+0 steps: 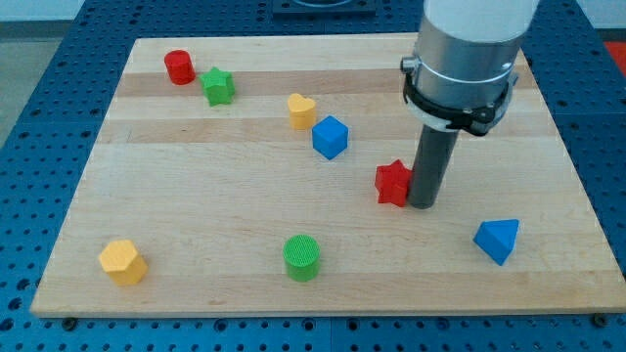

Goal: Adjust the blue blocks and red star in a diagonal line

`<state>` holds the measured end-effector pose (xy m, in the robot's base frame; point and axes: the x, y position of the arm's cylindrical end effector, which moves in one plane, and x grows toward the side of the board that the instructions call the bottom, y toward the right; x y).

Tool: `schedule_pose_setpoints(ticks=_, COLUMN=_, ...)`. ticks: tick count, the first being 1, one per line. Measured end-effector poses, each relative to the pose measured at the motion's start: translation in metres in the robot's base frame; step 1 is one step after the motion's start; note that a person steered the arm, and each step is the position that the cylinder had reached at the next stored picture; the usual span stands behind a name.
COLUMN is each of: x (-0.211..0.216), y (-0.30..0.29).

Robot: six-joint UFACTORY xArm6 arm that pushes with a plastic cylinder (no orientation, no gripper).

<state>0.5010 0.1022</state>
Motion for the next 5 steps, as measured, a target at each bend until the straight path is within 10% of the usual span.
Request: schedule_pose_setpoints(ticks=5, x=-0.074, y=-0.001)
